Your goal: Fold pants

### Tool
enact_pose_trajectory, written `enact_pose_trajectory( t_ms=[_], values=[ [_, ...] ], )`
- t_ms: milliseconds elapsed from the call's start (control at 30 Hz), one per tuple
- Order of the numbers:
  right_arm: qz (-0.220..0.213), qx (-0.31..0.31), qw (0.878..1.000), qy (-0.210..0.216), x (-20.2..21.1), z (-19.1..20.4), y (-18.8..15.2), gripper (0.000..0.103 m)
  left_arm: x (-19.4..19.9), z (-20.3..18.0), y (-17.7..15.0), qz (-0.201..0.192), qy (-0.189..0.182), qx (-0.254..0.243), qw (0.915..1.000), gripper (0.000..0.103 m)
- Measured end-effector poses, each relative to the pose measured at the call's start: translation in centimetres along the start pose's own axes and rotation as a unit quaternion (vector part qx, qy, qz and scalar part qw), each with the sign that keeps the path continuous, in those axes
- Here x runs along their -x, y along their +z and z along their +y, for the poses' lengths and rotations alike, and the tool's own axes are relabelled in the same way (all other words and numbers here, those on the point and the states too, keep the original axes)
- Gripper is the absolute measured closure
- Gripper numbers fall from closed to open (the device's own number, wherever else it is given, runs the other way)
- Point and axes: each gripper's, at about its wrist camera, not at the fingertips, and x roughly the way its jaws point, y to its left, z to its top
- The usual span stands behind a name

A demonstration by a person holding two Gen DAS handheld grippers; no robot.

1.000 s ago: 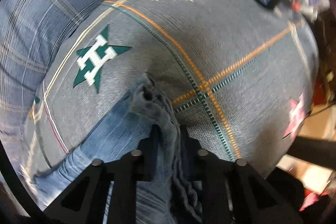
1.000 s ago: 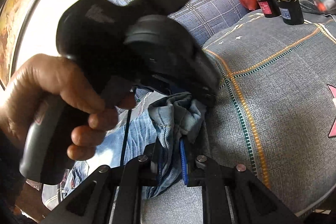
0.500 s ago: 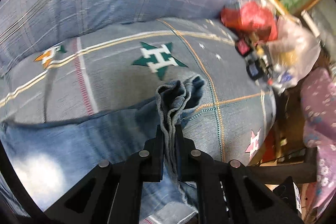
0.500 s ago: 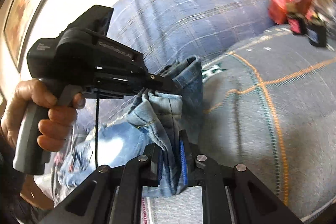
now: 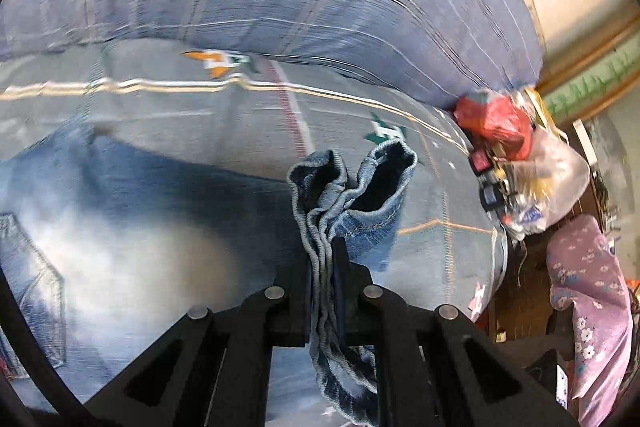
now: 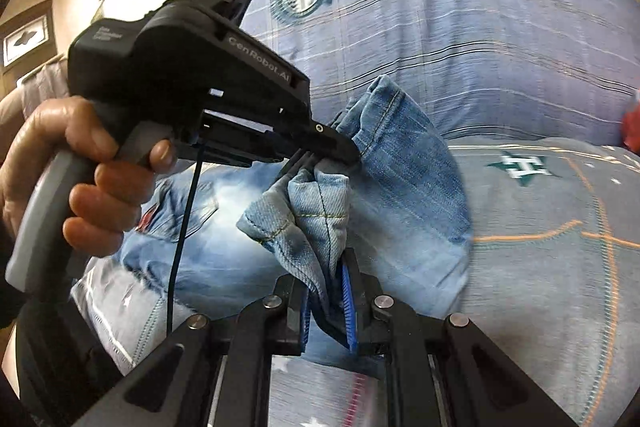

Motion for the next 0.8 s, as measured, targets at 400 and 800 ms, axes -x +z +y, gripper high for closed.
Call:
enact_pose_trajectory(
  t_ms=[400, 800],
  values=[
    [0.093, 0.097, 0.991, 0.008, -4.5, 4.7, -2.7, 0.075, -1.2, 8.3, -2.4, 0.009, -0.005, 0.064, 0.9979, 0.084],
    [0.015, 0.022, 0.998, 0.054, 1.8, 3.7, 0.2, 0.032, 4.4, 6.2, -4.5, -0.027, -0.017, -0.008, 0.9995, 0.076]
  ],
)
